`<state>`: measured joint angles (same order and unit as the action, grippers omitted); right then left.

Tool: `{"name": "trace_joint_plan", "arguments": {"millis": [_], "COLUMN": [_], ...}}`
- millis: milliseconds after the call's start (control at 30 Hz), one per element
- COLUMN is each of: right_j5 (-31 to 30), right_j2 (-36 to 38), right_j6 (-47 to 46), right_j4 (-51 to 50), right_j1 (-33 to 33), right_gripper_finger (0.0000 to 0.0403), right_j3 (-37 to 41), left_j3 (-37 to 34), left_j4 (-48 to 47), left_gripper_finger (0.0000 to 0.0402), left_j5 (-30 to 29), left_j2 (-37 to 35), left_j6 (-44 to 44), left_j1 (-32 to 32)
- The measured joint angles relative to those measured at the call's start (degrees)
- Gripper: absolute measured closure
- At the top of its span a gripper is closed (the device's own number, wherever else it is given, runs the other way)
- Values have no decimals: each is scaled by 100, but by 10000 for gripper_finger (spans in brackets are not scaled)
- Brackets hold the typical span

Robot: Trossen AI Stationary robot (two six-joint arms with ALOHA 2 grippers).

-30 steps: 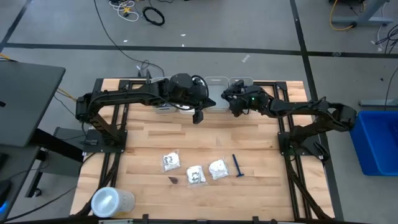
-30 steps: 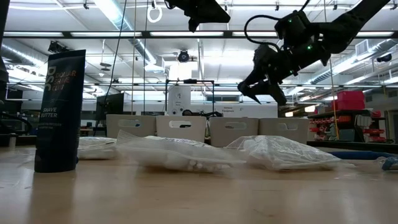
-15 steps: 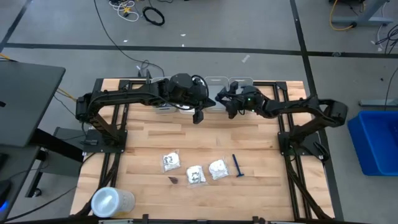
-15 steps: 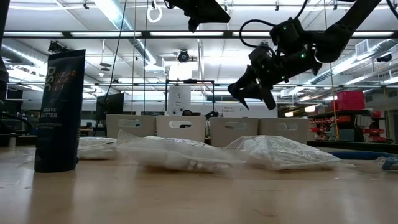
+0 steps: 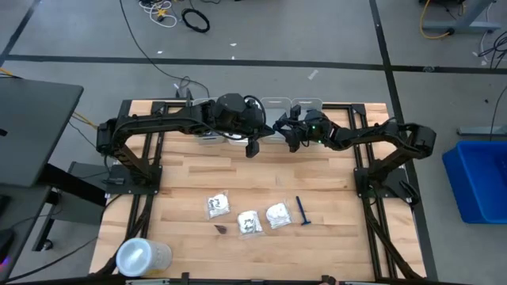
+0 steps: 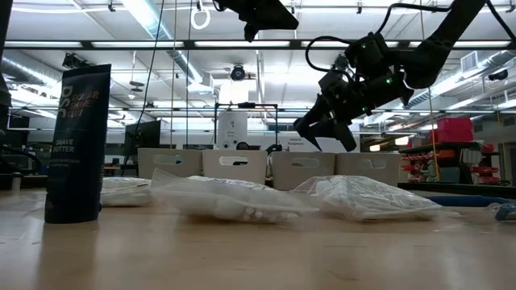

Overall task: Pick & Place Travel size toiletries
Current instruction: Put the blue shave cream into the middle gray bin, then put the blue razor into the right gray bin

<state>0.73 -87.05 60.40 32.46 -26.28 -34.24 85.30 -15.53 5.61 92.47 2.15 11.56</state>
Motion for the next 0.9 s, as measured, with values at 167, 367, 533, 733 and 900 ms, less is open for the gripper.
{"name": "trace_joint_plan", "arguments": {"millis": [167, 367, 533, 733, 900], "right_j5": [9, 128, 144, 150, 142], "right_j2": [0, 0, 0, 0, 0], "right_j6": [0, 0, 0, 0, -29], "right_j4": [-1, 0, -1, -1, 99], "right_j1": [0, 0, 0, 0, 16], "right_gripper_finger": [231, 193, 148, 110, 99], "right_j3": [0, 0, 0, 0, 0], "left_j3": [0, 0, 0, 0, 0], "left_j4": [-1, 0, -2, 0, -1], "left_gripper_finger": [377, 377, 377, 377, 377], "left_j5": [0, 0, 0, 0, 0], "left_j2": [0, -1, -1, 0, 0], "left_j6": [0, -1, -33, -44, -132], "left_j1": [-1, 0, 1, 0, 0]}}
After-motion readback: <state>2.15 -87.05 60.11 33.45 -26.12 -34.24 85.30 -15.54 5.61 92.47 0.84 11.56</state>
